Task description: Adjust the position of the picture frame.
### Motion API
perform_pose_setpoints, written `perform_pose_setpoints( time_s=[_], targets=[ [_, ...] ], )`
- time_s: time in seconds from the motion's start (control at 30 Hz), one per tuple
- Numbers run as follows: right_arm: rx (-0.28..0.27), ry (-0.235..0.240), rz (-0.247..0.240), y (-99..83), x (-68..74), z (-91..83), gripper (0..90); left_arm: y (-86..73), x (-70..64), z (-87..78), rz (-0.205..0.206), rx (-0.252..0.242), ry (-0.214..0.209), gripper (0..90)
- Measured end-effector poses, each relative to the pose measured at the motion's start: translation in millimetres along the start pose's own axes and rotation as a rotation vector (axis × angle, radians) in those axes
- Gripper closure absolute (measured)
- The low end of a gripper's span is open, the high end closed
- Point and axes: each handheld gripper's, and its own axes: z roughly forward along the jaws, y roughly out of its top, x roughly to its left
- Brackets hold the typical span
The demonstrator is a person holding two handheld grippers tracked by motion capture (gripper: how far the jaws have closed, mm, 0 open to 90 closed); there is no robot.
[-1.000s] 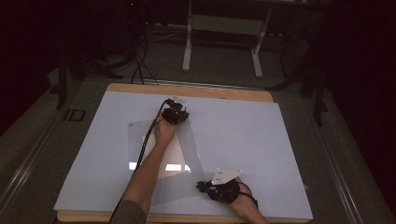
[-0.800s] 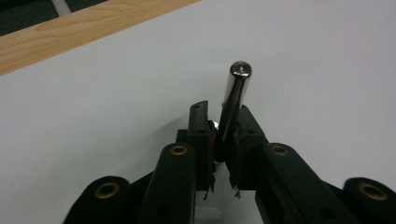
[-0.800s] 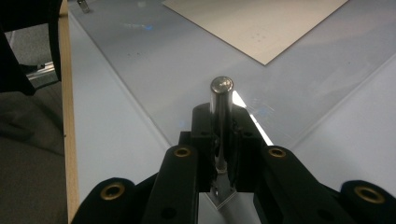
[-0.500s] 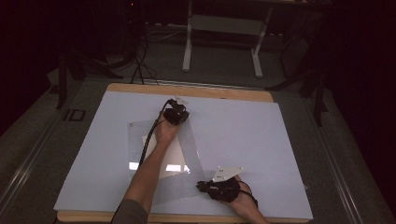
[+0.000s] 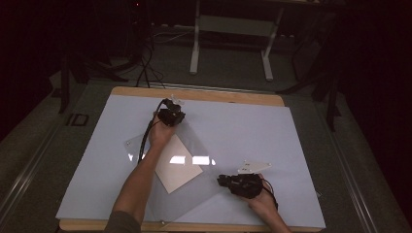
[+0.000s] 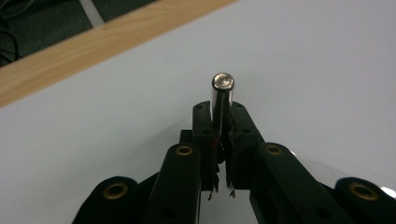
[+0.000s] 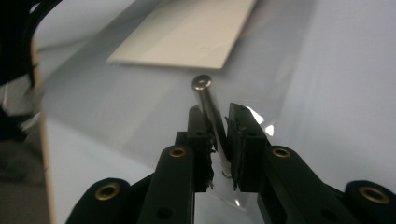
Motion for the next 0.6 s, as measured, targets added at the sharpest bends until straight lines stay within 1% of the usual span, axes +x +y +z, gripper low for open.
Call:
perform_pose_setpoints(
  time_s=[0.03,0.07,0.13,0.17,0.2,0.23,0.27,0.3,0.33,0.37,0.4,0.43,0.47,0.5,0.53,0.57,0.6],
  targets=[
    [-0.011,-0.010,0.011,1.6,-3.8,-2.9,78.8,0.0,0.0,0.0,0.000,0.000,0.000,84.6],
    [-0.019,-0.023,0.020,3.6,-8.0,-6.0,78.6,-1.3,6.5,-6.5,-0.004,0.001,-0.009,84.7],
    [-0.040,-0.045,0.042,7.9,-16.5,-10.8,78.1,-3.5,12.4,-12.9,-0.015,-0.003,-0.012,84.8],
    [-0.040,-0.045,0.042,7.9,-16.5,-10.8,78.1,-3.5,12.4,-12.9,-0.015,-0.003,-0.012,84.9],
    [-0.059,-0.067,0.068,12.9,-25.4,-14.9,77.7,-7.1,19.2,-18.6,-0.032,-0.006,-0.023,85.0],
    [-0.065,-0.077,0.076,15.5,-30.2,-16.5,77.6,-7.1,19.2,-18.6,-0.032,-0.006,-0.023,85.1],
    [-0.072,-0.090,0.085,18.1,-35.0,-17.7,77.6,-11.7,25.2,-23.8,-0.046,-0.005,-0.035,85.2],
    [-0.072,-0.090,0.085,18.1,-35.0,-17.7,77.6,-11.7,25.2,-23.8,-0.046,-0.005,-0.035,85.3],
    [-0.077,-0.100,0.097,20.4,-39.7,-18.6,77.6,-16.3,29.1,-28.3,-0.050,-0.005,-0.041,85.3],
    [-0.077,-0.100,0.097,20.4,-39.7,-18.6,77.6,-16.3,29.1,-28.3,-0.050,-0.005,-0.041,85.3],
    [-0.090,-0.129,0.119,26.5,-54.2,-19.4,77.3,-19.5,31.5,-31.9,-0.048,-0.007,-0.045,85.3],
    [-0.093,-0.135,0.121,28.2,-59.0,-19.6,77.3,-24.5,34.3,-37.0,-0.048,-0.017,-0.054,85.4],
    [-0.093,-0.135,0.121,28.2,-59.0,-19.6,77.3,-24.5,34.3,-37.0,-0.048,-0.017,-0.054,85.5],
    [-0.098,-0.145,0.133,31.7,-67.6,-19.0,77.3,-26.4,35.1,-39.1,-0.045,-0.012,-0.054,85.5],
    [-0.098,-0.145,0.133,31.7,-67.6,-19.0,77.3,-28.4,36.2,-41.2,-0.041,-0.009,-0.057,85.5],
    [-0.099,-0.155,0.145,35.5,-76.1,-17.5,77.3,-31.9,38.1,-45.1,-0.040,-0.005,-0.060,85.5],
    [-0.099,-0.155,0.145,35.5,-76.1,-17.5,77.3,-31.9,38.1,-45.1,-0.040,-0.005,-0.060,85.5]
  ],
)
